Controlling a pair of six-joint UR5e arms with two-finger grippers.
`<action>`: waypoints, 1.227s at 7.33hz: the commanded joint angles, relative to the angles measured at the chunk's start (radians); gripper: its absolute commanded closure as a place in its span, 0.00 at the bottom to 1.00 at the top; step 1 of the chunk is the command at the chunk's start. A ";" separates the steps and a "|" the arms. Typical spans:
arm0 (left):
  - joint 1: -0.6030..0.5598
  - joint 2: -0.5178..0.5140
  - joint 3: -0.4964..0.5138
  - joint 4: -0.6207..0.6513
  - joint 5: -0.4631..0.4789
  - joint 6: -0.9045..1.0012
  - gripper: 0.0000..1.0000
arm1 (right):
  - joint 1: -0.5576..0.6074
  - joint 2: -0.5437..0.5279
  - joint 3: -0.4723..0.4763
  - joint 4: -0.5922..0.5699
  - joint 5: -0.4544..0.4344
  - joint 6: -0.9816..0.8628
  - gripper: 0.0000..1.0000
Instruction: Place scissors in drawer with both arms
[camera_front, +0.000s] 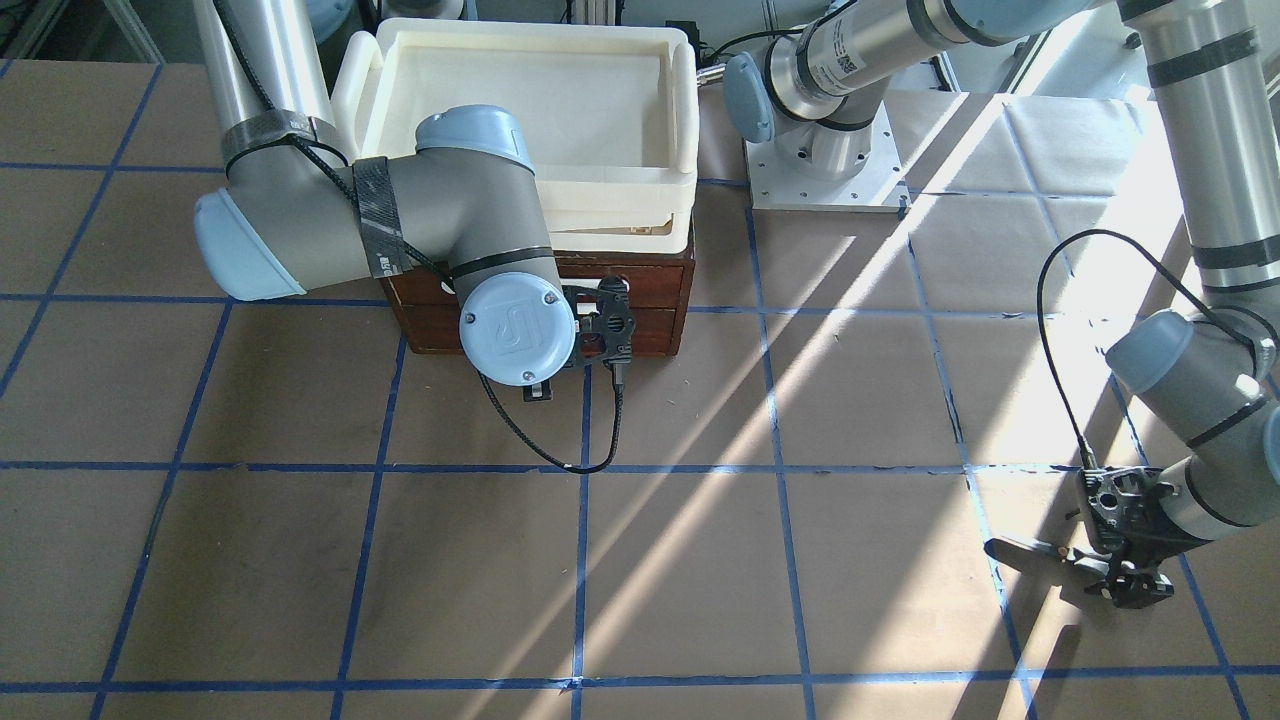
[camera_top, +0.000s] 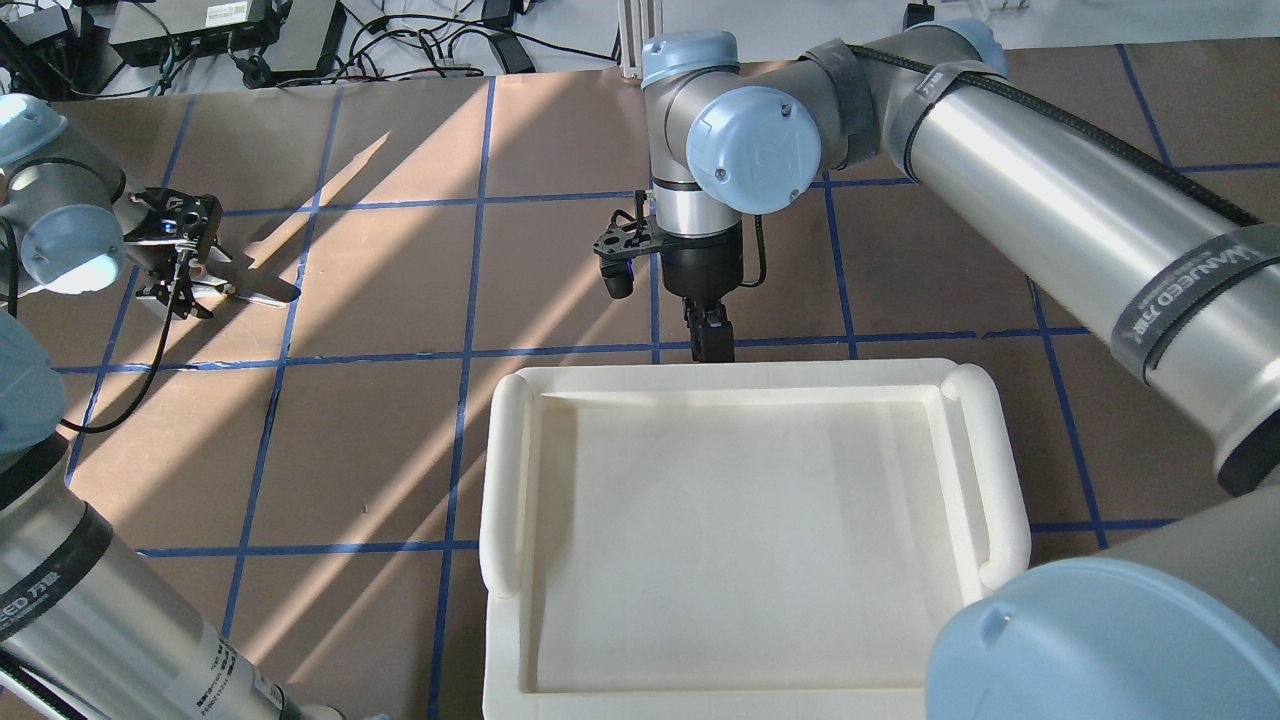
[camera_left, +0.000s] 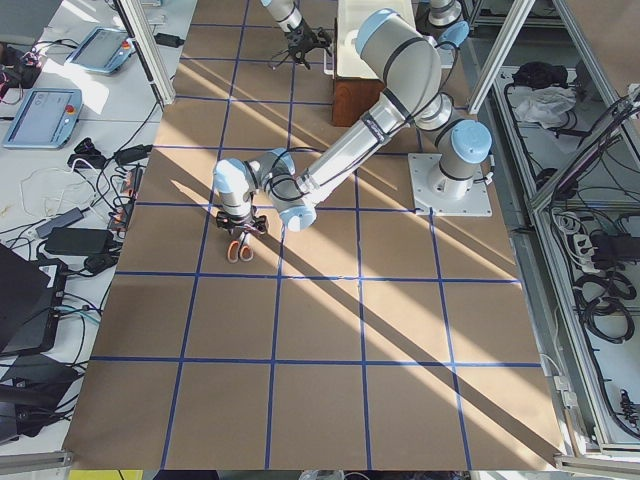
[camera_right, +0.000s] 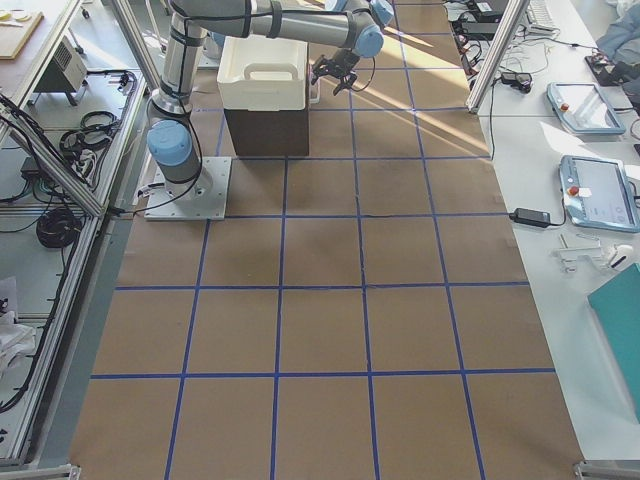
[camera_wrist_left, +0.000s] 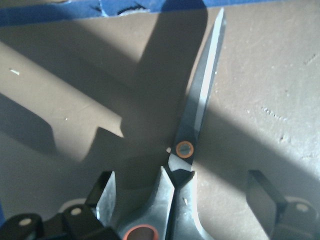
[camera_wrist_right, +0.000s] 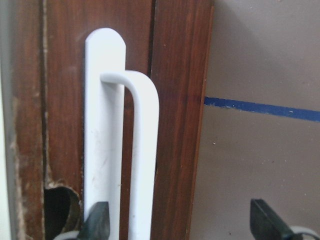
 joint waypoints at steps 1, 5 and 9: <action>0.005 -0.003 0.001 0.000 0.002 0.001 0.07 | 0.002 0.000 0.014 -0.003 0.004 0.016 0.04; 0.016 -0.015 0.002 0.002 -0.001 -0.001 0.12 | 0.004 -0.002 0.031 -0.049 -0.010 0.016 0.37; 0.014 -0.010 0.001 0.029 0.008 0.002 1.00 | 0.002 0.004 0.026 -0.086 -0.031 0.010 0.45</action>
